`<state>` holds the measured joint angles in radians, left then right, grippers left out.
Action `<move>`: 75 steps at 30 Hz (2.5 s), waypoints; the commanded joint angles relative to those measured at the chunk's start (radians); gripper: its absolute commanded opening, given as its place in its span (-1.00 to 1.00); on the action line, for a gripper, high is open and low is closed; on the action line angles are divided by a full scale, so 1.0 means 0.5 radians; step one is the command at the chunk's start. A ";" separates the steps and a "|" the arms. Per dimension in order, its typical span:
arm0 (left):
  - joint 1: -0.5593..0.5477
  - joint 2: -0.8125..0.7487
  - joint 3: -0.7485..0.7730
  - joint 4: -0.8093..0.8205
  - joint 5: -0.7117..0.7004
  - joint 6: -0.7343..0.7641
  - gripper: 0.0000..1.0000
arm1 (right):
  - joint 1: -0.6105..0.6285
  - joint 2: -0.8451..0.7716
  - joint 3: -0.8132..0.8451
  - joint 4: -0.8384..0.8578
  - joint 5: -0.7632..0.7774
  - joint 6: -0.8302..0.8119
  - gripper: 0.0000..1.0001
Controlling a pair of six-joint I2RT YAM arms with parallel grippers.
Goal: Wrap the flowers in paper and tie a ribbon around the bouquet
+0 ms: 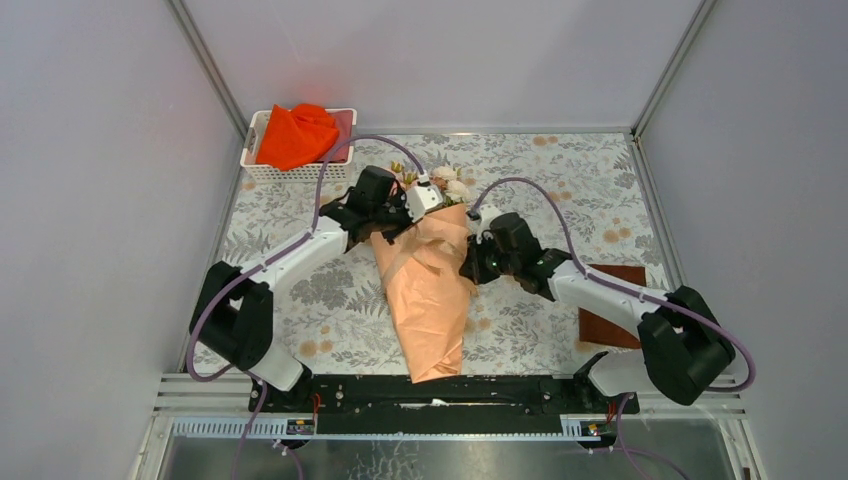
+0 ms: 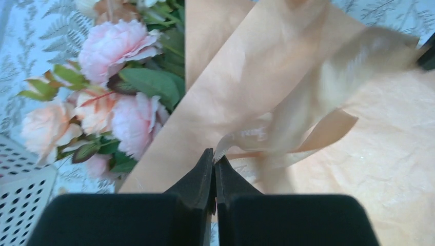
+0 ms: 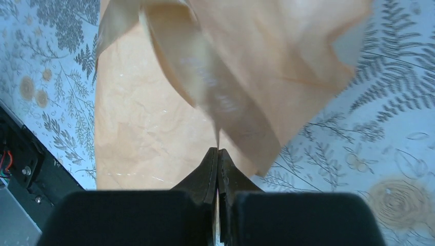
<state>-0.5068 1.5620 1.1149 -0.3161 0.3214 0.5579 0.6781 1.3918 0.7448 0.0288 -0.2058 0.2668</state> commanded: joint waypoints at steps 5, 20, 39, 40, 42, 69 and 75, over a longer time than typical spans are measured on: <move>0.069 -0.067 -0.004 -0.105 -0.221 0.215 -0.85 | -0.139 -0.175 -0.121 -0.045 -0.122 0.034 -1.00; 0.222 -0.233 -0.130 -0.255 -0.337 0.214 -1.00 | -0.336 -0.008 -0.088 0.072 -0.342 0.064 -1.00; 1.498 -0.133 -0.895 0.114 -0.808 0.608 -1.00 | -2.180 -0.652 -0.941 0.548 -0.158 0.692 -1.00; 1.547 -0.136 -0.916 0.159 -0.797 0.621 -1.00 | -2.203 -0.643 -0.948 0.555 -0.179 0.686 -1.00; 1.603 -0.128 -0.911 0.187 -0.779 0.642 -1.00 | -2.240 -0.597 -0.940 0.572 -0.241 0.677 -1.00; -0.633 -0.253 0.041 -0.634 0.290 0.568 0.59 | -0.837 -0.371 0.445 0.377 -0.612 0.592 -1.00; -0.863 0.064 -0.065 -0.100 0.071 0.794 0.97 | -0.747 -0.174 0.860 0.327 -0.658 0.589 -1.00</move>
<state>-0.9127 1.4937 1.1057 -0.5358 0.4194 0.8612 0.2653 1.2690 1.0397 0.1692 -0.4923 0.5587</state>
